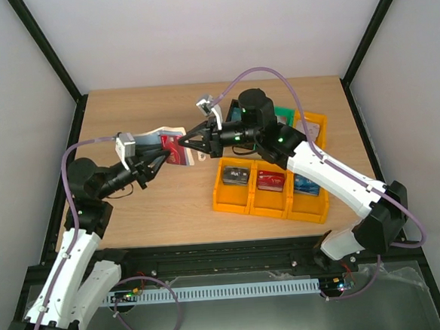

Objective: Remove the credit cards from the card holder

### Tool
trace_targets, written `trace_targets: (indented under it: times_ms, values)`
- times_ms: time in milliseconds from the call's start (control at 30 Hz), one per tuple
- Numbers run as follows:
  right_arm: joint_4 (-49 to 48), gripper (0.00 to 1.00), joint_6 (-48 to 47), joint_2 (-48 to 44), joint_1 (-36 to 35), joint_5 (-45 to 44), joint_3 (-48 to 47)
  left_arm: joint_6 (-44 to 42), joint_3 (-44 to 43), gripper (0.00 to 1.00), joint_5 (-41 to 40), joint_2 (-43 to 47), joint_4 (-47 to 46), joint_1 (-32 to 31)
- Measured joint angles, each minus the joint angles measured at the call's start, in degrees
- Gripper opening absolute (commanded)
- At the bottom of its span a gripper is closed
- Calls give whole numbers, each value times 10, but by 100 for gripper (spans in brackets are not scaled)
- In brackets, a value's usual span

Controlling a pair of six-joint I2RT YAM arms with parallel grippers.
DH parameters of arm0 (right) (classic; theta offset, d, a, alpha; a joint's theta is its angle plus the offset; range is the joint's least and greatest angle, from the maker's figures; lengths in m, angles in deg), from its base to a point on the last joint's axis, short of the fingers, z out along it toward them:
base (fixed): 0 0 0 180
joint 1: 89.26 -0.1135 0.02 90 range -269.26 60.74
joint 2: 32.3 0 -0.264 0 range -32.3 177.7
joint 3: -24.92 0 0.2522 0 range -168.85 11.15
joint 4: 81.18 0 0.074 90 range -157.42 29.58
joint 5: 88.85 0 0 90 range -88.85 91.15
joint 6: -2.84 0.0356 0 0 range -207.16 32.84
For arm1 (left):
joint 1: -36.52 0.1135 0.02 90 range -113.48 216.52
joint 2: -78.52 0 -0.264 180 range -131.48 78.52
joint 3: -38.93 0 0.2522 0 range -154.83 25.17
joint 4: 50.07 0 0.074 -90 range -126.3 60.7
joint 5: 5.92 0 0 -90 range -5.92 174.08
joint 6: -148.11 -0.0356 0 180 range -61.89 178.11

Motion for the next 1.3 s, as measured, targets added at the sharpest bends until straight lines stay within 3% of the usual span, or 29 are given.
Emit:
trace_targets:
  times_ms: [100,200,300,500,633,767,967,1133,1200,1300]
  values:
    - [-3,1,0,0,3,8,0,-1,0,20,6,-2,-4,0]
    - [-3,2,0,0,4,11,0,-1,0,30,14,-9,-7,0]
    - [-3,1,-3,0,6,14,0,0,-4,31,27,-13,-6,0]
    - [-21,2,-16,-1,17,27,0,-4,-54,17,35,-35,41,0]
    - [-28,1,-19,-2,21,37,-2,1,-60,16,35,-36,40,0]
    - [-33,2,-19,6,24,42,-12,19,-54,26,35,-39,12,0]
    - [-36,2,-30,14,24,18,-17,32,-52,28,24,-49,-3,-3]
    - [-36,2,-43,38,24,-16,-37,44,-47,36,-6,-49,-11,-3]
    - [-36,1,-47,56,25,-33,-56,65,-32,32,-18,-48,-35,-3]
    - [-40,2,-47,72,25,-61,-63,91,-16,17,-21,-55,-46,-6]
